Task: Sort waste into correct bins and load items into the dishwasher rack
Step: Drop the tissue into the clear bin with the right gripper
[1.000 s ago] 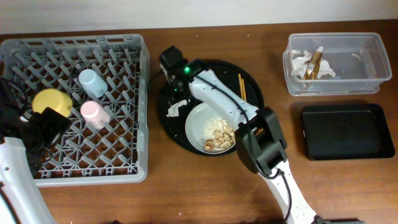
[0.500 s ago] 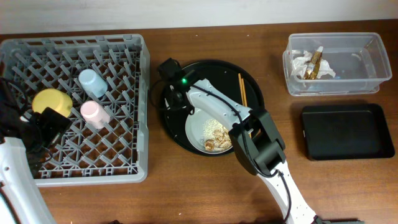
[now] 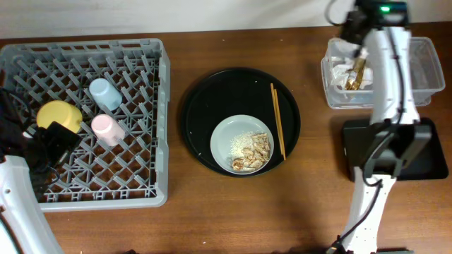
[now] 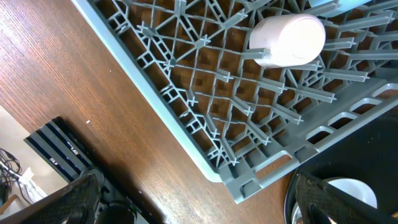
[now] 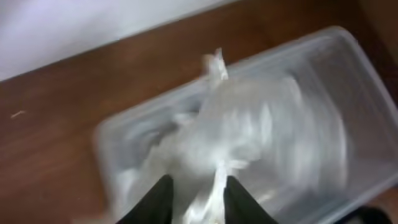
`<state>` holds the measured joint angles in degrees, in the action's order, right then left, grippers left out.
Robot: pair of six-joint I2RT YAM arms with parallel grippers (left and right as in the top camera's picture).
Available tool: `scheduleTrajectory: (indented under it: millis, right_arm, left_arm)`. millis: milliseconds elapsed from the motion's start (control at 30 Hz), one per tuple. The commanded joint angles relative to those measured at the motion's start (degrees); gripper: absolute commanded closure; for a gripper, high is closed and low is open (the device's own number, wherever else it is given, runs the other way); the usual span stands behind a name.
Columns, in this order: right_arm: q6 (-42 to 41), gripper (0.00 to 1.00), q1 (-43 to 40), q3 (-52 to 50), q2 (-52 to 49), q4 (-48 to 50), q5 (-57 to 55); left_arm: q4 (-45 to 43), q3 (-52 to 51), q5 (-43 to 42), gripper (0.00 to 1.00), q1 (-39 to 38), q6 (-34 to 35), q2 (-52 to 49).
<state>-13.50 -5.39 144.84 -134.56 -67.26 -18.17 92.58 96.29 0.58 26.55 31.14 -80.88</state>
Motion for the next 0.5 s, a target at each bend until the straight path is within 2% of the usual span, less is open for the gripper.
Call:
scheduleTrajectory:
  millis: [0, 33, 167, 267, 400, 467]
  right_arm:
    - [-0.46, 0.31, -4.92, -2.58, -1.25, 1.62, 8.72]
    - [-0.48, 0.02, -6.86, -4.31, -1.27, 3.04, 12.15]
    - [-0.48, 0.02, -8.57, -4.76, -1.33, 1.05, 19.41]
    - [-0.52, 0.02, -8.48, -4.68, -0.11, -4.37, 19.69]
    - [-3.04, 0.02, -8.57, -4.68, 9.27, -12.11, 18.78]
    - [-6.99, 0.02, -8.57, -4.68, 14.67, -15.87, 17.92]
  left_arm:
    - [0.07, 0.24, 0.04, 0.00, 0.13, 0.55, 0.66]
    - [0.07, 0.24, 0.04, 0.00, 0.13, 0.55, 0.66]
    - [0.09, 0.24, 0.04, 0.00, 0.15, 0.55, 0.66]
    - [0.09, 0.24, 0.02, 0.00, 0.13, 0.55, 0.66]
    - [0.07, 0.24, 0.04, 0.00, 0.13, 0.55, 0.66]
    - [0.07, 0.24, 0.04, 0.00, 0.13, 0.55, 0.66]
